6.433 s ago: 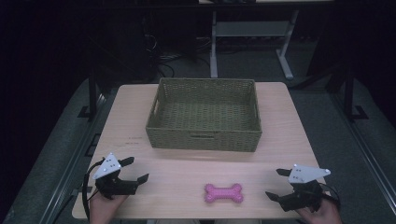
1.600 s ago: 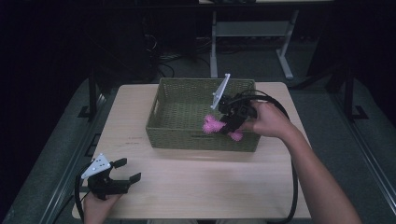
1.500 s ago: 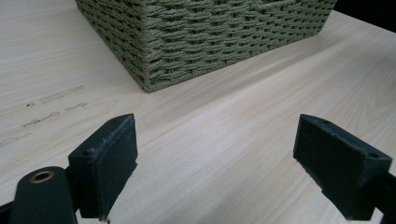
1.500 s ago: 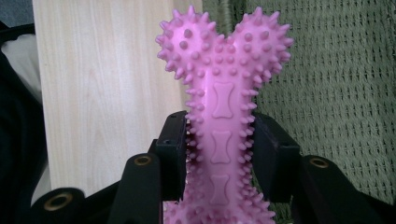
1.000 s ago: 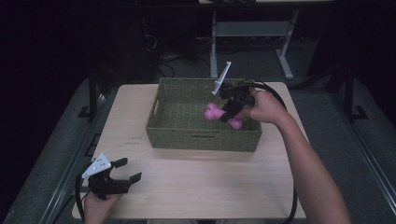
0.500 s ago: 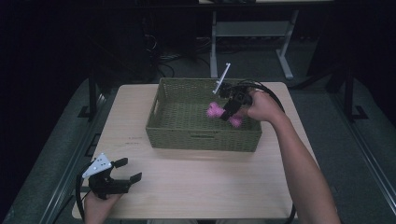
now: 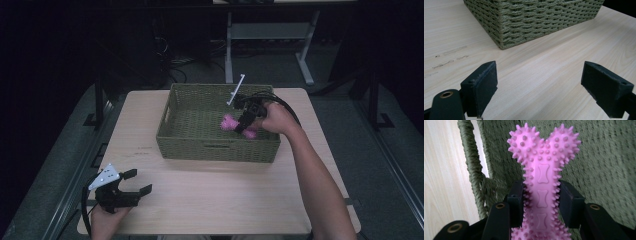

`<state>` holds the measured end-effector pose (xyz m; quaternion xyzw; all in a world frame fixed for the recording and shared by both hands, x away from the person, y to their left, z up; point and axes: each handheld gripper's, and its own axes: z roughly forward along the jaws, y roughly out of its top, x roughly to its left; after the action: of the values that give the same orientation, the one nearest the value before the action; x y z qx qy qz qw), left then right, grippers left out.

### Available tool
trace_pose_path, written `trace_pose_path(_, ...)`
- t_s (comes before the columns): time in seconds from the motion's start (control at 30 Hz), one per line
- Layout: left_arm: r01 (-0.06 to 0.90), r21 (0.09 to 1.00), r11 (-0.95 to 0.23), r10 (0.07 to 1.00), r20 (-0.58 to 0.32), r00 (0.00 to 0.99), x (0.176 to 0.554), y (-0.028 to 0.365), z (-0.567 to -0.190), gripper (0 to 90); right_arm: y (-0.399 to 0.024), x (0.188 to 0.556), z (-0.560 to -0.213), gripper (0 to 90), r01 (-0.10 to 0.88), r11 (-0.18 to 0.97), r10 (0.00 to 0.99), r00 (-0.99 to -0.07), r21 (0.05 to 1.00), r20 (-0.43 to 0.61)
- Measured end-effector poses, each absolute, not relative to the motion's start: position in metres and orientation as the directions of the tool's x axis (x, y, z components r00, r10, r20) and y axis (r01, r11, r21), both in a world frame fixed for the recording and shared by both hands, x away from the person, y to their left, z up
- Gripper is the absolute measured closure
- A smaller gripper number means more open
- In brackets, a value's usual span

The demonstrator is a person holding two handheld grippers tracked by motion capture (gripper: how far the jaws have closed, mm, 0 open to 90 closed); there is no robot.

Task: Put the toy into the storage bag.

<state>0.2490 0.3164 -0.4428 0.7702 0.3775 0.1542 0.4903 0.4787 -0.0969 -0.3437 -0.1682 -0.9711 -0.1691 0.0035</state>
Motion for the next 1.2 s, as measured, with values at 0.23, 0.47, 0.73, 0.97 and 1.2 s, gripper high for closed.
trace_pose_path(0.23, 0.430, 0.871, -0.239, 0.731, -0.130, 0.669, 0.250, 0.315, -0.443, 13.2, -0.097, 0.479, -0.358, 57.9, 0.335, 0.891, 0.329, -0.941, 0.305, 0.074)
trace_pose_path(0.47, 0.429, 0.870, -0.241, 0.730, -0.129, 0.671, 0.250, 0.314, -0.443, 13.2, -0.096, 0.480, -0.365, 57.9, 0.347, 0.888, 0.335, -0.938, 0.302, 0.092)
trace_pose_path(0.73, 0.428, 0.872, -0.237, 0.729, -0.131, 0.671, 0.250, 0.317, -0.442, 13.2, -0.093, 0.481, -0.375, 57.7, 0.356, 0.886, 0.338, -0.934, 0.296, 0.111)
trace_pose_path(0.97, 0.429, 0.871, -0.240, 0.730, -0.129, 0.671, 0.250, 0.318, -0.442, 13.1, -0.087, 0.485, -0.385, 57.5, 0.370, 0.890, 0.349, -0.929, 0.267, 0.125)
trace_pose_path(1.2, 0.429, 0.871, -0.240, 0.729, -0.130, 0.672, 0.250, 0.317, -0.442, 13.1, -0.085, 0.485, -0.389, 57.0, 0.374, 0.894, 0.350, -0.927, 0.245, 0.136)
